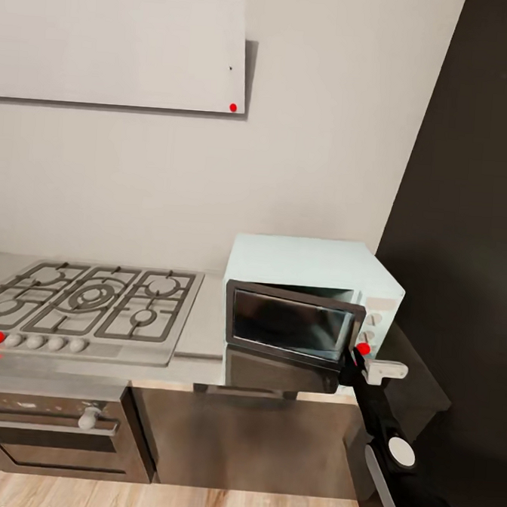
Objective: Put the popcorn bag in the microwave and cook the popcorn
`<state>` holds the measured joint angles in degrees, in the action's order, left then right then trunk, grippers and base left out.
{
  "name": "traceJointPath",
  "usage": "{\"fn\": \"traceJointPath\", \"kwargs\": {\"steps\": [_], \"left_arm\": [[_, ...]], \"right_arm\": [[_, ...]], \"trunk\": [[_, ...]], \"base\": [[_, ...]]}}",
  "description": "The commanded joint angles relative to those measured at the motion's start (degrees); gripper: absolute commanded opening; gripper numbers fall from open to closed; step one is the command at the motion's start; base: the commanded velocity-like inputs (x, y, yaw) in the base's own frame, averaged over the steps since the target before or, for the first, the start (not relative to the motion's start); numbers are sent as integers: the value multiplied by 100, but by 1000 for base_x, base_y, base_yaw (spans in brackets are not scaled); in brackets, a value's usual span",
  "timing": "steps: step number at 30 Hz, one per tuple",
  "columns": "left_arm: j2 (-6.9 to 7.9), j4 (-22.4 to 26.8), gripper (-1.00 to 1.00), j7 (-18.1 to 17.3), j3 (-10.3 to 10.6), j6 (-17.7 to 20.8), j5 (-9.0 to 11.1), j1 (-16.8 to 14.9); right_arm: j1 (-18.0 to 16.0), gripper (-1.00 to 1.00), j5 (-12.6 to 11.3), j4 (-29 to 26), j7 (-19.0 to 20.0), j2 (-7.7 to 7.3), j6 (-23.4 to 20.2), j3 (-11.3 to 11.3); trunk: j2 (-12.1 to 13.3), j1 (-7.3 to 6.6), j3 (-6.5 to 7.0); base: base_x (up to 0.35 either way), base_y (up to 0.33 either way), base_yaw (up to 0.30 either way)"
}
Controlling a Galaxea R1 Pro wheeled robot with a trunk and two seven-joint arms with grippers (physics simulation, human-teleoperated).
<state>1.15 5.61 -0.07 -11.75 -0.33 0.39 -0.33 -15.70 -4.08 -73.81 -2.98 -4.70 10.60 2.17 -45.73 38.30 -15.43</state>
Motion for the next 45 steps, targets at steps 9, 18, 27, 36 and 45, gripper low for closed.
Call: {"fn": "traceJointPath", "kwargs": {"steps": [9, 18, 27, 36, 45], "left_arm": [[-1, 2, 100, -1, -20, -3, 5, -2], [-1, 2, 100, -1, -17, -3, 5, -2], [-1, 2, 100, -1, -11, -3, 5, -2], [-1, 2, 100, -1, -11, -3, 5, -2], [-1, 2, 100, -1, -11, -3, 5, -2]], "right_arm": [[-3, -100, -102, 16, -27, -7, 27, -173], [-3, -100, -102, 16, -27, -11, 26, -173], [-3, -100, -102, 16, -27, -10, 28, -173], [-3, -100, -102, 16, -27, -8, 74, -166], [-3, -100, -73, 19, -89, -4, 101, 363]], "trunk": [[-5, 0, -9], [-5, 0, -9], [-5, 0, -9], [-5, 0, -9], [-5, 0, -7]], "base": [[-88, 0, 0], [-108, 0, 0], [-61, 0, 0], [-37, 0, 0], [-57, 0, 0]]}}
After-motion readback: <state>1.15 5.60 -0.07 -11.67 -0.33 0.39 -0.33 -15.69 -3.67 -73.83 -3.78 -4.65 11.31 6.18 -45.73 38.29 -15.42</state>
